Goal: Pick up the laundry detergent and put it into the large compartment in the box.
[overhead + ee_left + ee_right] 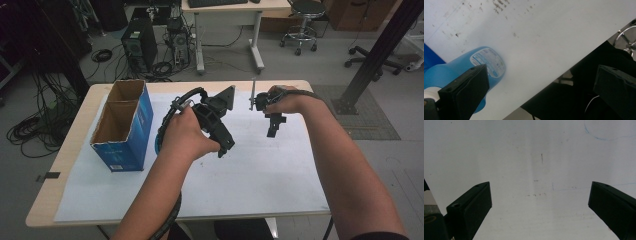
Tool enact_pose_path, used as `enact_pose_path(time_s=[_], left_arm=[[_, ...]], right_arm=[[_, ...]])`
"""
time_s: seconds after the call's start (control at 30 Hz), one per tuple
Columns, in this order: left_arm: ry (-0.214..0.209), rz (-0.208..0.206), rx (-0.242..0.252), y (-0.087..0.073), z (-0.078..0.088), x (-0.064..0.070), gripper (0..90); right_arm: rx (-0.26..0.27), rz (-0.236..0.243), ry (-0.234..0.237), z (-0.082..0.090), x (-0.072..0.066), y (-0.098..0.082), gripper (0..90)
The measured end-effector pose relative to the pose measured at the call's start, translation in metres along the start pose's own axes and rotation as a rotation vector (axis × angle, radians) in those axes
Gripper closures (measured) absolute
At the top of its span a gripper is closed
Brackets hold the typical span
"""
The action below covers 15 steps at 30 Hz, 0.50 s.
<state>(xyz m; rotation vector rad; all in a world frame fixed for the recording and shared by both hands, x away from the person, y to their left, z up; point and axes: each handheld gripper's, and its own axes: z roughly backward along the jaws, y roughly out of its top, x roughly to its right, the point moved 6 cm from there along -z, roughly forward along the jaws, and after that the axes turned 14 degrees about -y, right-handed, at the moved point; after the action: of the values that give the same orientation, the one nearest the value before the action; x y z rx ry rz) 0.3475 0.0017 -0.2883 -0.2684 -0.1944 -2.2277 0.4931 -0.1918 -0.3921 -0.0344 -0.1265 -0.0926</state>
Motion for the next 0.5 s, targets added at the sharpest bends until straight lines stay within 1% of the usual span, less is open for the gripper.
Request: enact_pose_path(time_s=[0.13, 0.17, 0.33, 0.5], left_arm=[[0.002, 0.001, -0.006, -0.0015, -0.0012, 0.0011, 0.2], [0.002, 0.004, -0.003, -0.0024, -0.0009, 0.0017, 0.2], [0.009, 0.013, 0.002, -0.0038, 0.0004, 0.0015, 0.2], [0.009, 0.009, 0.002, -0.004, 0.0024, 0.0026, 0.2]], right_arm=[[-0.011, -0.002, -0.002, -0.0003, -0.001, -0.0016, 4.8], [-0.004, -0.002, -0.001, -0.0003, -0.0014, -0.0016, 4.8], [-0.002, -0.001, -0.001, 0.0005, -0.0024, -0.0006, 4.8], [0.001, -0.002, 0.002, 0.0005, -0.0025, 0.002, 4.8]])
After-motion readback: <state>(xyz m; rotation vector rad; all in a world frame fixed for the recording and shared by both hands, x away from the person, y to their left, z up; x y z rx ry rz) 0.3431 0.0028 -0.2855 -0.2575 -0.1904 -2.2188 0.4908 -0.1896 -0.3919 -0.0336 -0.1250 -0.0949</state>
